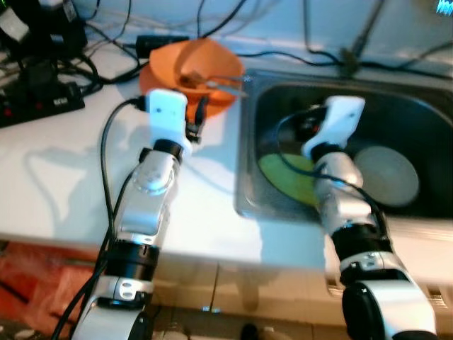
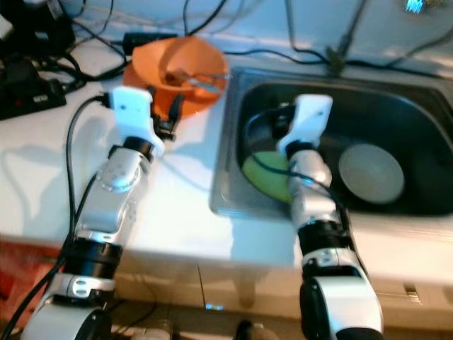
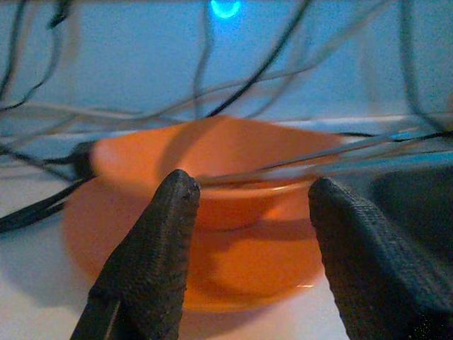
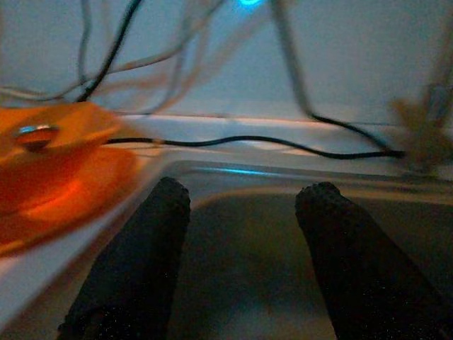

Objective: Kitchen organization

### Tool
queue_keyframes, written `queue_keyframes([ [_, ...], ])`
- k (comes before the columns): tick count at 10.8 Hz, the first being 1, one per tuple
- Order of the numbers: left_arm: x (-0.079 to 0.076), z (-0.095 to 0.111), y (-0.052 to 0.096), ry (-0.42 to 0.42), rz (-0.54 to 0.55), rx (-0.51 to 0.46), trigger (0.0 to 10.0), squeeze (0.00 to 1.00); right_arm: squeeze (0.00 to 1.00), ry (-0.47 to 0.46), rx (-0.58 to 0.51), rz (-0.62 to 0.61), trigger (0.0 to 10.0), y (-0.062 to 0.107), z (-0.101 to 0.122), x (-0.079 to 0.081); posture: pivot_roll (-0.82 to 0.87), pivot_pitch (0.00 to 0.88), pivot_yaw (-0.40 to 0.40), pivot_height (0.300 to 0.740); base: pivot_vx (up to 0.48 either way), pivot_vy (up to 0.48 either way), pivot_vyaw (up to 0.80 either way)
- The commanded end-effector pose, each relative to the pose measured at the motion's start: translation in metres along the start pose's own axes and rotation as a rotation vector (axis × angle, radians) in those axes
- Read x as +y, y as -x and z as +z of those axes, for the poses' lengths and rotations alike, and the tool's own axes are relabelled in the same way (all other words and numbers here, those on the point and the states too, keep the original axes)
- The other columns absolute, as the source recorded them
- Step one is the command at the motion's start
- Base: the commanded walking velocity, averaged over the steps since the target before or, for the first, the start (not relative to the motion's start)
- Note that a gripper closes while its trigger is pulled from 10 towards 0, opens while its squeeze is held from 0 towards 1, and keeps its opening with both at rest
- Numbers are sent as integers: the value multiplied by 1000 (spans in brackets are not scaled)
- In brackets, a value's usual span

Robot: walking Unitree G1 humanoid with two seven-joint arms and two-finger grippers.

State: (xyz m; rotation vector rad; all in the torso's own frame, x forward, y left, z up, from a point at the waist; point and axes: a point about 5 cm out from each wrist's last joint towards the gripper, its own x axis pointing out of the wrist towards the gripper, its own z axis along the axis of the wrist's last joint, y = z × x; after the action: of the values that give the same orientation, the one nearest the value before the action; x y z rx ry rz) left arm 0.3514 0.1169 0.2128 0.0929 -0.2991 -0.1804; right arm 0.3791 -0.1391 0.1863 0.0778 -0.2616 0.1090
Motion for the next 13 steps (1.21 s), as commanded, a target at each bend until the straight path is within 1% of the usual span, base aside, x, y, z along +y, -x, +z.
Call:
queue_keyframes([
  [1, 7, 1, 1, -11, 18, -1, 10000, 0, 0, -8, -1, 22, 10000, 0, -1, 9, 96, 131, -42, 740, 240, 0, 0],
  [3, 6, 3, 1, -6, 16, -15, 10000, 0, 0, -8, 0, 22, 10000, 0, -1, 9, 96, 133, -41, 740, 0, 0, 0],
  [5, 2, 4, 2, 6, -8, -18, 10000, 0, 0, -9, 1, 20, 10000, 0, -2, 9, 96, 134, -41, 740, 0, 0, 0],
  [7, 1, 4, 1, 16, -41, 12, 10000, 0, 0, -7, 2, 20, 10000, 0, -2, 9, 95, 136, -39, 740, 0, 0, 0],
  [8, 3, 11, -2, 5, -75, 39, 10000, 0, 0, -7, 4, 20, 10000, 1, -3, 9, 97, 135, -36, 740, 0, 0, 0],
  [9, 7, 17, -7, -4, -87, 77, 10000, 0, 0, -7, 4, 20, 10000, 1, -3, 9, 100, 133, -32, 740, 0, 0, 0],
  [10, 13, 23, -12, 17, -88, 123, 10000, 0, 0, -9, 6, 22, 10000, 0, -3, 10, 108, 132, -29, 740, 0, 0, 0],
  [11, 21, 25, -18, 12, -82, 195, 10000, 0, 0, -12, 10, 27, 10000, 0, -4, 12, 113, 130, -23, 740, 0, 0, 0],
  [12, 30, 29, -23, 27, -61, 231, 10000, 0, 0, -15, 11, 29, 10000, 0, -5, 13, 116, 127, -16, 740, 0, 0, 0],
  [13, 38, 30, -27, 26, -50, 268, 10000, 0, 0, -18, 12, 28, 10000, 0, -5, 13, 117, 124, -13, 740, 0, 0, 0],
])
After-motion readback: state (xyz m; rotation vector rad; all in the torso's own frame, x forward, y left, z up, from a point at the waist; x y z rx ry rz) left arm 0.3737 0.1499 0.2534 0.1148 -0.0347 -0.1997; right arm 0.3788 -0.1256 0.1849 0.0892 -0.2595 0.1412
